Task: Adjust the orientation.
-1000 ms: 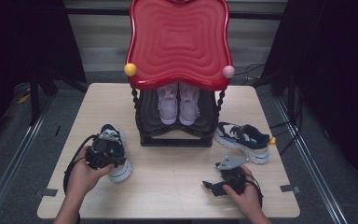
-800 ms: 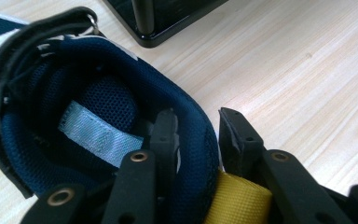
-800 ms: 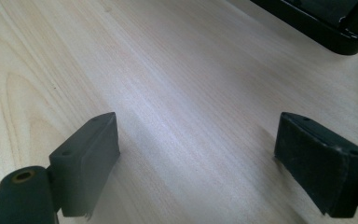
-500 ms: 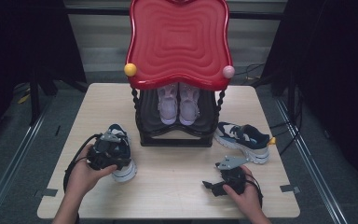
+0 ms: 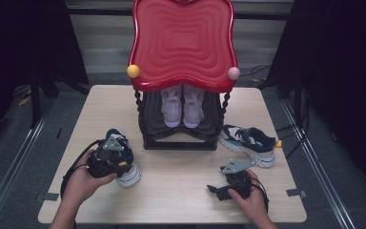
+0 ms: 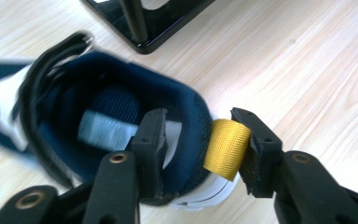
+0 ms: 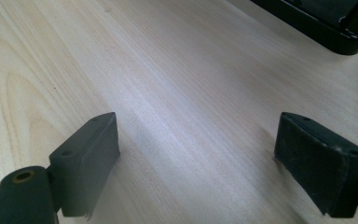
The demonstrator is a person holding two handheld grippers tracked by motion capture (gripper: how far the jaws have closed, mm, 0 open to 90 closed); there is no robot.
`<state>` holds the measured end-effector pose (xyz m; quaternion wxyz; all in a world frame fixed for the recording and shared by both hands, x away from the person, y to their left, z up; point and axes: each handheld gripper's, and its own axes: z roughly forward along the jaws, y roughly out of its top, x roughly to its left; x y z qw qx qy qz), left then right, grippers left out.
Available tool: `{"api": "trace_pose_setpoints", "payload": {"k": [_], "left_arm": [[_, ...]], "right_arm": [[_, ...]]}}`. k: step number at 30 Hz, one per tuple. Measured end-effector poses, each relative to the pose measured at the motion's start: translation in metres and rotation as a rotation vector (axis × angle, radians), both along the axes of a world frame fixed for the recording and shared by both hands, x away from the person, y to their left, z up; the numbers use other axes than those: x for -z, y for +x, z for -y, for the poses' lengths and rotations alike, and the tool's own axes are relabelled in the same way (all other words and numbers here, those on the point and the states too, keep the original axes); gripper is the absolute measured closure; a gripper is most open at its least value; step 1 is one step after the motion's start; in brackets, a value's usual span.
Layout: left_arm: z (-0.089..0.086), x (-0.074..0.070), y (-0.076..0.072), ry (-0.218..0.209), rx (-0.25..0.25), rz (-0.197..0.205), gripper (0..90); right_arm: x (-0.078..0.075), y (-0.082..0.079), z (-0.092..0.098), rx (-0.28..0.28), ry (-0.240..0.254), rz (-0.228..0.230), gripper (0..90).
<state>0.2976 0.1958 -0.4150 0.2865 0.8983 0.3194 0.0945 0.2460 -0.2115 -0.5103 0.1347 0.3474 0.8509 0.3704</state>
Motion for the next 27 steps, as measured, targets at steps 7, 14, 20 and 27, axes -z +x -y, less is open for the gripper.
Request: {"api": "trace_pose_setpoints", "payload": {"k": [7, 14, 20, 27], "left_arm": [[0.014, 0.002, 0.007, 0.011, -0.002, -0.005, 64.4], [0.020, 0.000, 0.010, 0.014, -0.009, -0.027, 65.7], [0.017, -0.005, 0.014, 0.036, -0.003, -0.069, 54.9], [0.023, -0.008, 0.025, 0.107, 0.004, -0.154, 48.0]], "right_arm": [[0.000, 0.000, 0.000, 0.000, 0.000, 0.001, 13.2], [0.000, 0.000, 0.000, -0.004, 0.000, 0.001, 13.1], [0.000, 0.000, 0.000, -0.003, 0.000, 0.001, 13.2], [0.000, 0.000, 0.000, -0.003, 0.000, 0.001, 13.2]]}}
